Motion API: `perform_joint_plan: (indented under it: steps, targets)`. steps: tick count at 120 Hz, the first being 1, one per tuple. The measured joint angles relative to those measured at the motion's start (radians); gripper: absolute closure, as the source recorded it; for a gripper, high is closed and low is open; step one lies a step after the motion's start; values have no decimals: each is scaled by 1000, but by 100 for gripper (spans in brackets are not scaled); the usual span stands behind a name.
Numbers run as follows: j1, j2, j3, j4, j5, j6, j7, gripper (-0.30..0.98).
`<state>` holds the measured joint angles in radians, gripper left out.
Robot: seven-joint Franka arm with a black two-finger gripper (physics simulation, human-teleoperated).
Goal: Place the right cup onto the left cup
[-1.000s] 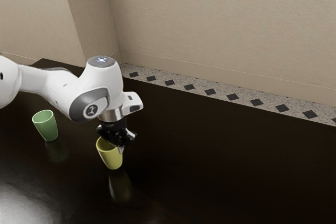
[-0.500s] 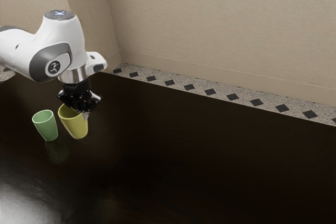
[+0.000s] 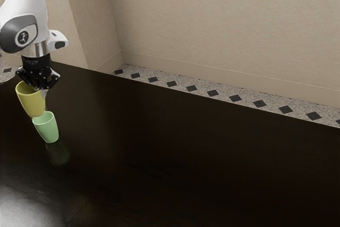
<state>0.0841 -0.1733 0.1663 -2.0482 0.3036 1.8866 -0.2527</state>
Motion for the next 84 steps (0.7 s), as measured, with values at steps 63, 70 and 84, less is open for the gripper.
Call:
perform_joint_plan:
  steps: [63,70,84]
  targets:
    - [20,225,89,193,-6,69,187,79]
    - [15,241,92,201,-11,78,206,79]
    - [2,278,103,205,-33,102,241,79]
